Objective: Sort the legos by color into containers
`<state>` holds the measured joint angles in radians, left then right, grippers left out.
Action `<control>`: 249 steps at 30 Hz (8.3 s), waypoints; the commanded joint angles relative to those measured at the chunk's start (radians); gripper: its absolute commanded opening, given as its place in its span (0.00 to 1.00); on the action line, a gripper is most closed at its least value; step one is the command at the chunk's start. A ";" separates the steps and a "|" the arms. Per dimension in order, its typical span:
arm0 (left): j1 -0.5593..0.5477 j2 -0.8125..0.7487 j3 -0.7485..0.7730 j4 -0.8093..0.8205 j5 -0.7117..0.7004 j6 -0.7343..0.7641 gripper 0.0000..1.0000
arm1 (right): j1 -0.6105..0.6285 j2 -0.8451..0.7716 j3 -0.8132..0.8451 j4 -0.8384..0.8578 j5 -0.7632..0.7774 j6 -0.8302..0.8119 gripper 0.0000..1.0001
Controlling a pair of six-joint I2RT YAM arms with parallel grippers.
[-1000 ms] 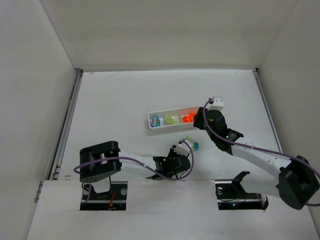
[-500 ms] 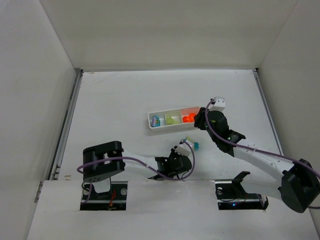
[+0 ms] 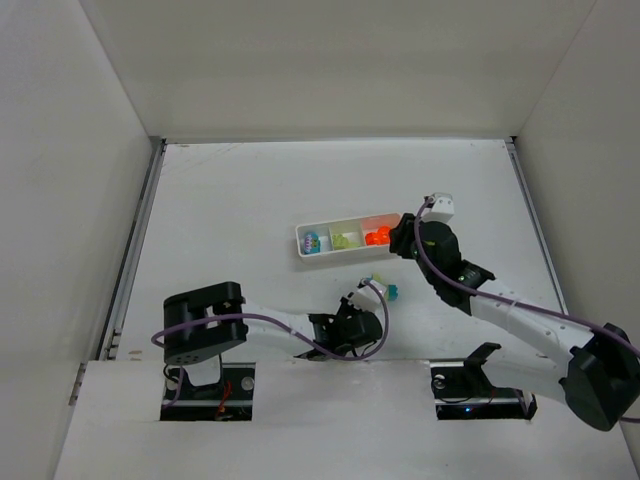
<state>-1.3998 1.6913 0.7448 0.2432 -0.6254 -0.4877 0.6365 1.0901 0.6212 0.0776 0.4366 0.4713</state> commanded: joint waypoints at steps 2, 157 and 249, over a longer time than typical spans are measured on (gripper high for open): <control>-0.003 -0.091 -0.019 -0.067 -0.005 -0.002 0.15 | 0.009 -0.032 -0.002 0.030 0.004 0.009 0.52; 0.134 0.031 0.080 -0.073 0.085 0.060 0.27 | -0.014 0.102 0.058 0.039 -0.064 0.003 0.54; 0.308 -0.303 -0.144 0.174 0.368 -0.293 0.60 | -0.031 -0.022 -0.290 0.096 -0.114 0.403 0.40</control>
<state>-1.0931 1.3472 0.5545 0.3164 -0.2764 -0.7681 0.6079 1.0691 0.3428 0.0929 0.3428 0.8627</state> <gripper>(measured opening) 0.603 0.402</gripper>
